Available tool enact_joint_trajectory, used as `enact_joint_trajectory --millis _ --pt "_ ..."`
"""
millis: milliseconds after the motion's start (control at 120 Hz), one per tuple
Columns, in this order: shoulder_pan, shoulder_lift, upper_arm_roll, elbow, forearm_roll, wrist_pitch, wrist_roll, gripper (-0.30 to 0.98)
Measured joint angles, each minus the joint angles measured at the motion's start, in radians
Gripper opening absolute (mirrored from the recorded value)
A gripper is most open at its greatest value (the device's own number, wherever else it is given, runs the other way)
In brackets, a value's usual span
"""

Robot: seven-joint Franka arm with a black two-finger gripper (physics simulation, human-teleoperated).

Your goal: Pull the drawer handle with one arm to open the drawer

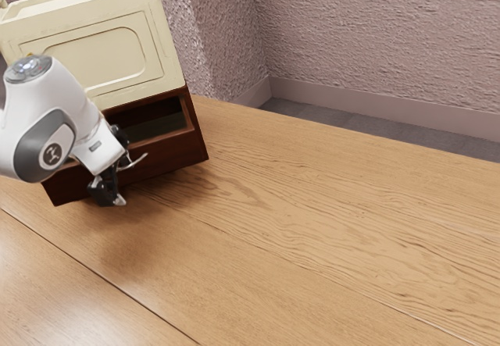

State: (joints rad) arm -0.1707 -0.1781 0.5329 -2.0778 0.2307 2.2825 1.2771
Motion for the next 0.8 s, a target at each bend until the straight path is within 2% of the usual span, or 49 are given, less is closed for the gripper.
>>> enact_joint_trajectory --millis 83,250,375,492,683,800 --pt "-0.007 -0.018 0.000 -0.016 0.005 0.001 -0.003 0.66" --pt "-0.018 -0.037 0.002 -0.027 0.009 0.002 -0.008 0.53" --pt "-0.022 -0.039 0.005 -0.026 0.008 0.003 -0.012 0.49" --pt "-0.040 -0.047 0.026 -0.025 0.014 -0.001 -0.019 0.53" --pt "-0.055 -0.068 0.035 -0.020 0.013 -0.008 -0.032 0.31" --pt "-0.056 -0.082 0.036 -0.017 0.011 -0.013 -0.043 0.40"
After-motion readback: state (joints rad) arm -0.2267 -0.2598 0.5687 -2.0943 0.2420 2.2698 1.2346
